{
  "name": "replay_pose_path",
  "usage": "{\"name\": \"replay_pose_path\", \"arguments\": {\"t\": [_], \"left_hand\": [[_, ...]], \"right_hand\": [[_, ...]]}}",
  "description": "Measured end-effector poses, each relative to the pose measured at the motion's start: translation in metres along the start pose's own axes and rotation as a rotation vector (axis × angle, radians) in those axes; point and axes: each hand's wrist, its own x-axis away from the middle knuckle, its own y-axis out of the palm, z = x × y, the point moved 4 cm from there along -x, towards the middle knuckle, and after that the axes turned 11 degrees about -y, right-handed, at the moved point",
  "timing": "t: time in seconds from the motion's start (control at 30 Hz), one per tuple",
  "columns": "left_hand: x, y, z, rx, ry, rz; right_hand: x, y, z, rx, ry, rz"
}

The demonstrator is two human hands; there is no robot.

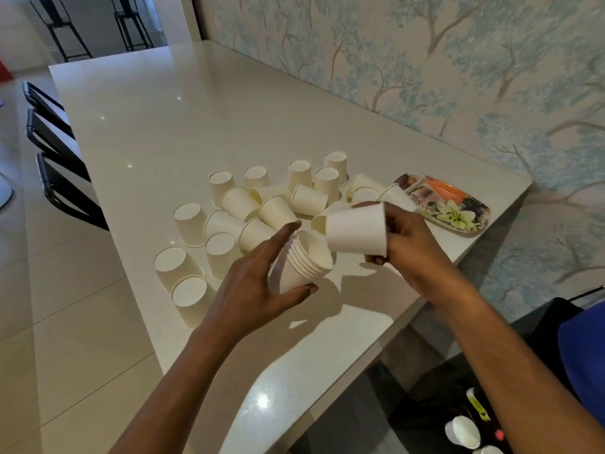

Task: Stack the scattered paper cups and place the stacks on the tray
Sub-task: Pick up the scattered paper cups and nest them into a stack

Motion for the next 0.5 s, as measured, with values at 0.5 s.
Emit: {"name": "replay_pose_path", "arguments": {"t": [0.5], "left_hand": [[0.004,-0.009,0.005,0.112,0.001,0.076]], "right_hand": [[-0.008,0.032,0.037,0.197,-0.029,0.042]]}}
